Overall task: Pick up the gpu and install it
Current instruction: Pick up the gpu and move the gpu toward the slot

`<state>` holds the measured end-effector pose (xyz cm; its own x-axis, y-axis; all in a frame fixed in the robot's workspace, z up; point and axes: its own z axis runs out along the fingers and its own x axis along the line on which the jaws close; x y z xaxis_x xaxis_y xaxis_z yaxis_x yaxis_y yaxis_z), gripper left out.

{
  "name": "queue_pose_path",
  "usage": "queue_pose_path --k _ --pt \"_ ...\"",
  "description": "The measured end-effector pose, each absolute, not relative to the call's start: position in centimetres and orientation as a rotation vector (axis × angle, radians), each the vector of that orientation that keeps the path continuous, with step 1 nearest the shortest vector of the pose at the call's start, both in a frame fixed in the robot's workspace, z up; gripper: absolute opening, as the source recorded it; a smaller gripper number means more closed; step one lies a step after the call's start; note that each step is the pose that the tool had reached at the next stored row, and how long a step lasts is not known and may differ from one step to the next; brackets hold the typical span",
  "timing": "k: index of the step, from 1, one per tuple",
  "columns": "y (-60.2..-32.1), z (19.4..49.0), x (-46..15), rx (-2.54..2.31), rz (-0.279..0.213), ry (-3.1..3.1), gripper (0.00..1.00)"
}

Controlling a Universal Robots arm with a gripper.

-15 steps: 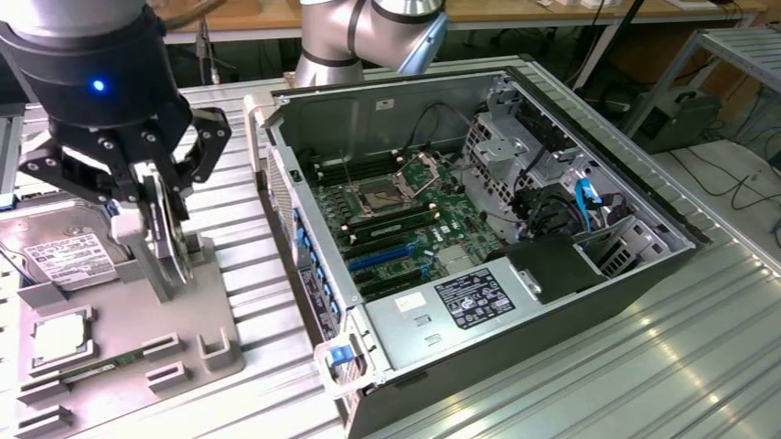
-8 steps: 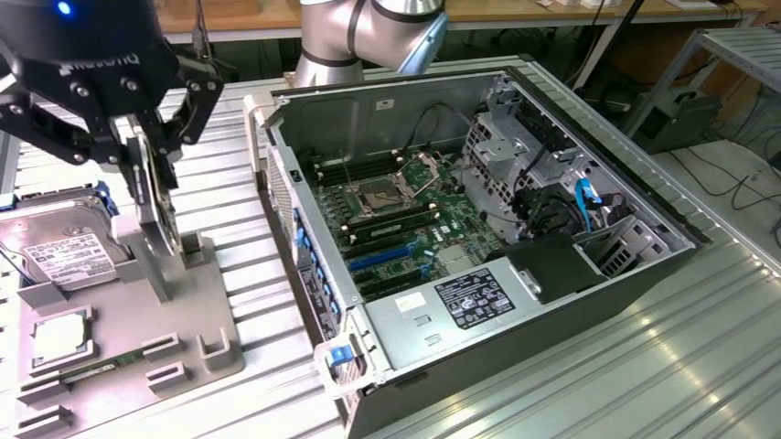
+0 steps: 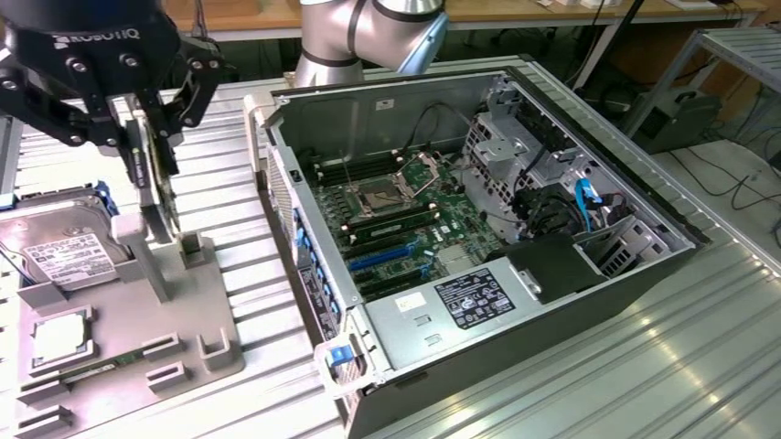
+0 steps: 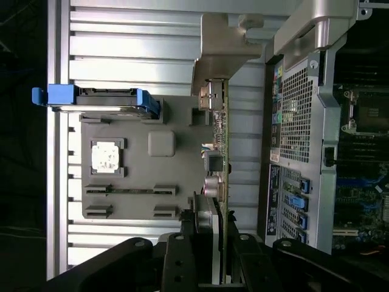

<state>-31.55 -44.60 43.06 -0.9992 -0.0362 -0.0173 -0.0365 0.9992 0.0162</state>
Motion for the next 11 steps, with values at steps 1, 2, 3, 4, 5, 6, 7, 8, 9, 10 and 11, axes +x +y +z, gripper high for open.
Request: queue_pose_path --k 1,2,3,4,5,6,7,8,9,10,11 --pt "-44.6 43.0 -30.9 -0.057 0.024 3.124 0.28" --pt "-44.6 43.0 -30.3 -0.057 0.022 3.124 0.28" --pt "-44.6 42.9 -29.9 -0.057 0.022 3.124 0.28" --pt "-44.6 42.9 -29.4 -0.057 0.022 3.124 0.28" --pt "-44.6 42.9 -29.0 -0.057 0.022 3.124 0.28" --pt "-44.6 42.9 -28.5 -0.057 0.021 3.124 0.28" --pt "-44.6 42.8 -28.1 -0.057 0.022 3.124 0.28" --pt "-44.6 42.8 -27.6 -0.057 0.022 3.123 0.28" --pt "-44.6 42.7 -27.2 -0.057 0.021 3.122 0.28" --pt "-44.6 42.7 -26.7 -0.057 0.021 3.121 0.28" --pt "-44.6 42.6 -26.3 -0.057 0.021 3.119 0.28"
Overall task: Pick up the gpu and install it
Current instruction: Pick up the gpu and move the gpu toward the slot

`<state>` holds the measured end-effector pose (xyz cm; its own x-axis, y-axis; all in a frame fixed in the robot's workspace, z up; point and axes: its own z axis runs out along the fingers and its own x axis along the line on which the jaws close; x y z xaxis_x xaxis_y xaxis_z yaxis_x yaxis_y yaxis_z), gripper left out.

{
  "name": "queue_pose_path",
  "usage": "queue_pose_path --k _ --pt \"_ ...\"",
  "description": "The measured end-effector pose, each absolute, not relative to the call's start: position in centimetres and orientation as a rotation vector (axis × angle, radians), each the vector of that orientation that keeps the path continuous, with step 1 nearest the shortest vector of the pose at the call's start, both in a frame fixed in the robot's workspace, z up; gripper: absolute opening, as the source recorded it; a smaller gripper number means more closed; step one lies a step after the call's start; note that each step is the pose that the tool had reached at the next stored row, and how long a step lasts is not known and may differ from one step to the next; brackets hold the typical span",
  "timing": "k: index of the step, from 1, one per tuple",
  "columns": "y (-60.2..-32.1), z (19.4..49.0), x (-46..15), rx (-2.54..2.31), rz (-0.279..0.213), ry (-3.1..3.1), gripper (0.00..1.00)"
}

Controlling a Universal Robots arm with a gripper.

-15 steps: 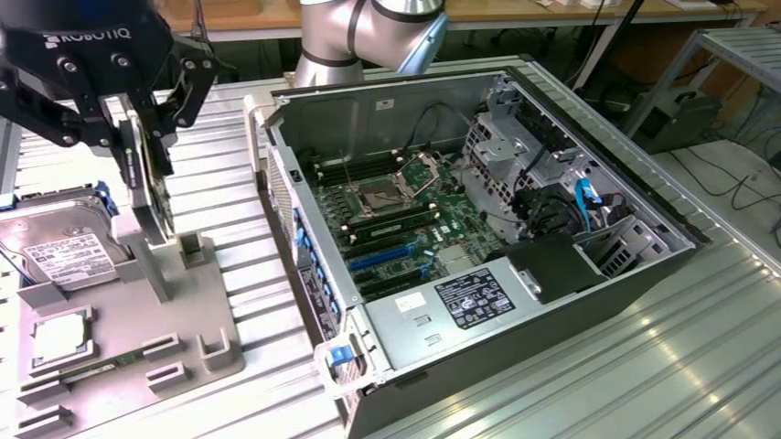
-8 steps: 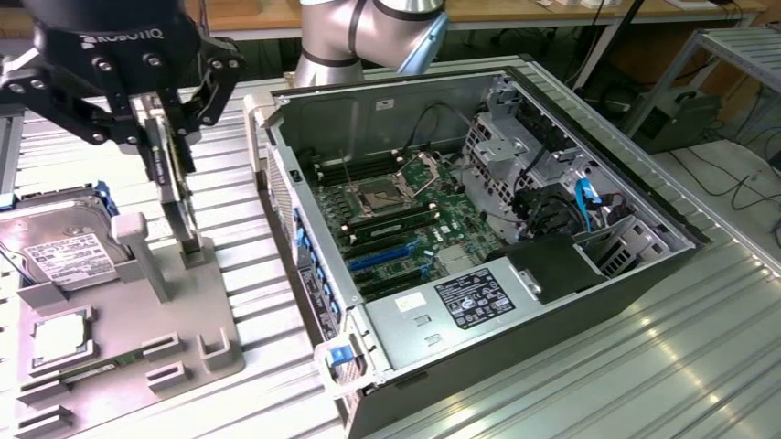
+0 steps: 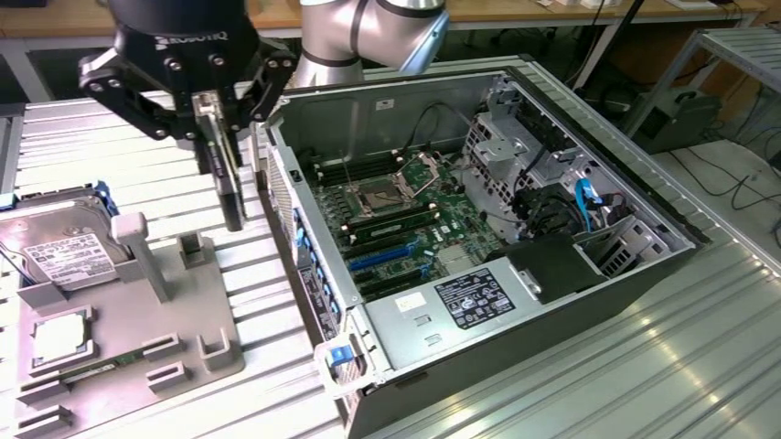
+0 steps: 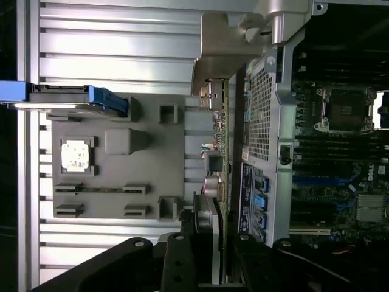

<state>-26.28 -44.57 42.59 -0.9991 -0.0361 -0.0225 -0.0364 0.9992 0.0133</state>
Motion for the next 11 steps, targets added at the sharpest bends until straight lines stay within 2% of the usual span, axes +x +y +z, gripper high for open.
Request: queue_pose_path --k 11 --pt "-44.4 42.3 -22.9 -0.057 0.013 3.101 0.28"
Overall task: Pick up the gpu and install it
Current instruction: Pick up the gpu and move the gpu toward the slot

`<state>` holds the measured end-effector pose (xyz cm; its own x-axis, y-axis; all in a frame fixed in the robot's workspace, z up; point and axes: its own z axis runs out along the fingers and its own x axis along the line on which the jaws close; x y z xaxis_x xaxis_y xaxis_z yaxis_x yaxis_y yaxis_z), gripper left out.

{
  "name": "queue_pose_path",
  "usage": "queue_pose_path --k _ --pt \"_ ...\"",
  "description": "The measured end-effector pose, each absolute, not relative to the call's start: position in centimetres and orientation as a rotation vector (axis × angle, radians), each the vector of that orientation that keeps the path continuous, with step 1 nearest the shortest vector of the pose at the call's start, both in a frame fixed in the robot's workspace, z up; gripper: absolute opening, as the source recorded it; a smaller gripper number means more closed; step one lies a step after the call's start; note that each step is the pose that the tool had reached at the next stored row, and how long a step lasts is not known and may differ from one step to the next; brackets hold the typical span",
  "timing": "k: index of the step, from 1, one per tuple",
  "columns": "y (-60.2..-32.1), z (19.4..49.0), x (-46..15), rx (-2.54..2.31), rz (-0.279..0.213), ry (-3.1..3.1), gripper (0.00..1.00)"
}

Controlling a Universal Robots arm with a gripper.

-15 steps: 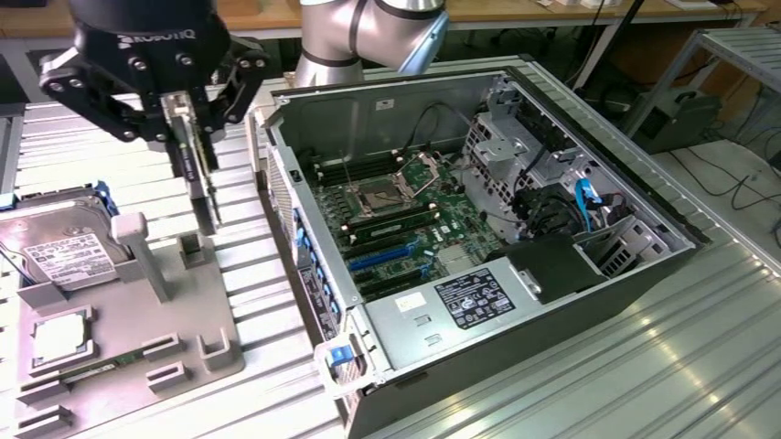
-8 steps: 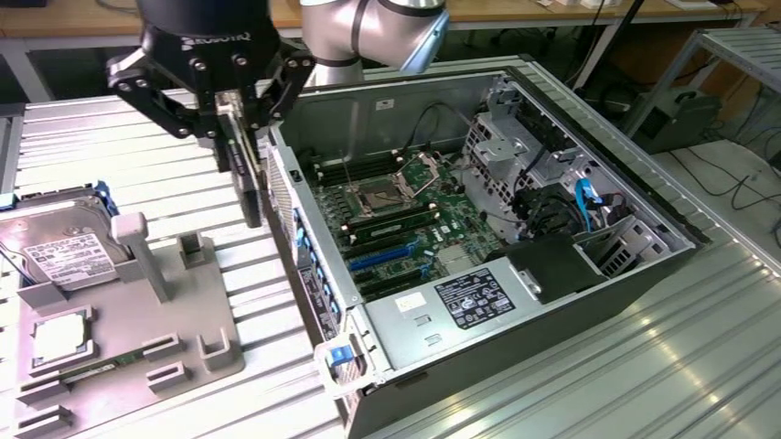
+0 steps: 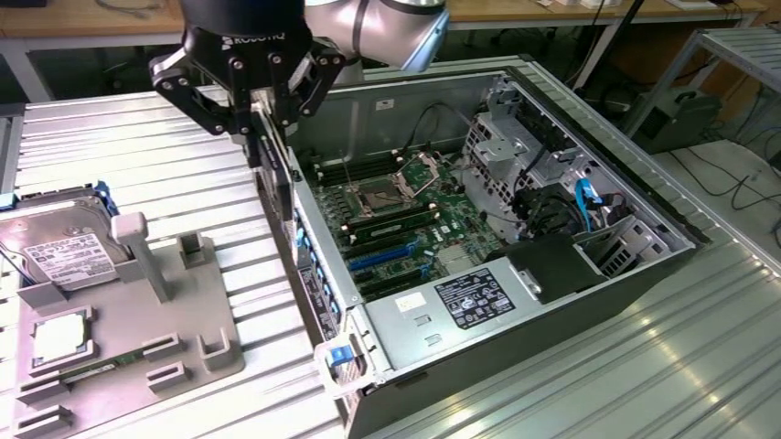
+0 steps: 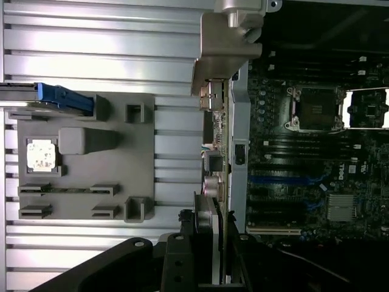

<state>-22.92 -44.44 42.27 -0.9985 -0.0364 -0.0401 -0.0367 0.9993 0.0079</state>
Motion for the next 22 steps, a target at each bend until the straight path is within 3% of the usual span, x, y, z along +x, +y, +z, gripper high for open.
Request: queue_pose_path --k 22 --pt "-44.4 41.7 -17.3 -0.014 -0.003 3.100 0.28"
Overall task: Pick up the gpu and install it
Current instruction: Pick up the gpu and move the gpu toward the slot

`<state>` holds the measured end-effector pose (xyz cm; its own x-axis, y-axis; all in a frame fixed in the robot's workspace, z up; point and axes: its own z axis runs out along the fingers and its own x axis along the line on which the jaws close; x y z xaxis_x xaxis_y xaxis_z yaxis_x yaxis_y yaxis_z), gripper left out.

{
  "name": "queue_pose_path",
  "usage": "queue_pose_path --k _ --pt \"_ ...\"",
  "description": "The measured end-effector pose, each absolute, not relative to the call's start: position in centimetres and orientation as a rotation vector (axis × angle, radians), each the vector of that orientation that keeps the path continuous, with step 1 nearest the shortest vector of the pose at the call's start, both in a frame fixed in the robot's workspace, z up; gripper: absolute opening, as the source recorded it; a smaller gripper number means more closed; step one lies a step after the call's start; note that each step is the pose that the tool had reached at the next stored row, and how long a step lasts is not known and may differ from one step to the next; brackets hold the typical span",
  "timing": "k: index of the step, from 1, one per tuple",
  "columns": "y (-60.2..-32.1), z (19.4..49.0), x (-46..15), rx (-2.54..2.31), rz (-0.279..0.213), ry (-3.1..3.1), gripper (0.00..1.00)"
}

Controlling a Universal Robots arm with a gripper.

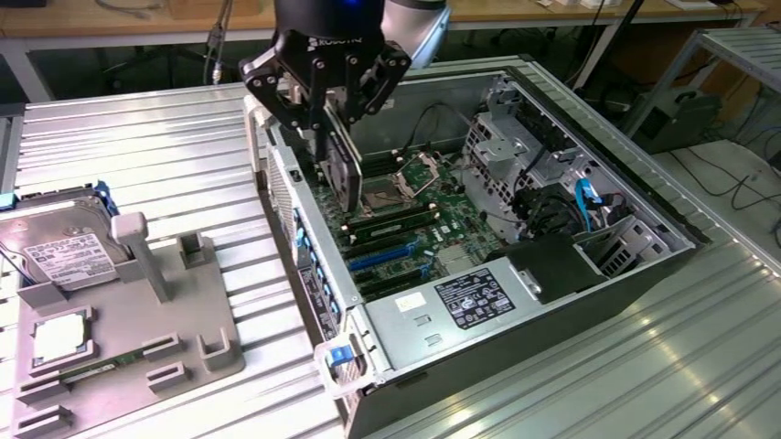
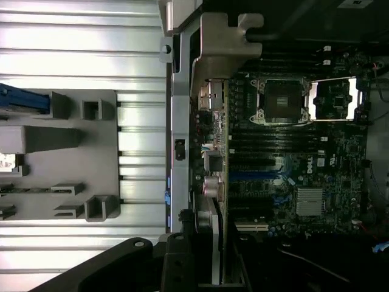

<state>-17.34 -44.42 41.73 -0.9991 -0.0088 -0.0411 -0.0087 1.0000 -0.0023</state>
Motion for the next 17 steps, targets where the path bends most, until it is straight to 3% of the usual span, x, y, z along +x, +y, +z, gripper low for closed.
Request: queue_pose_path --k 17 --pt "-44.2 41.1 -9.1 0.005 -0.004 3.100 0.28"
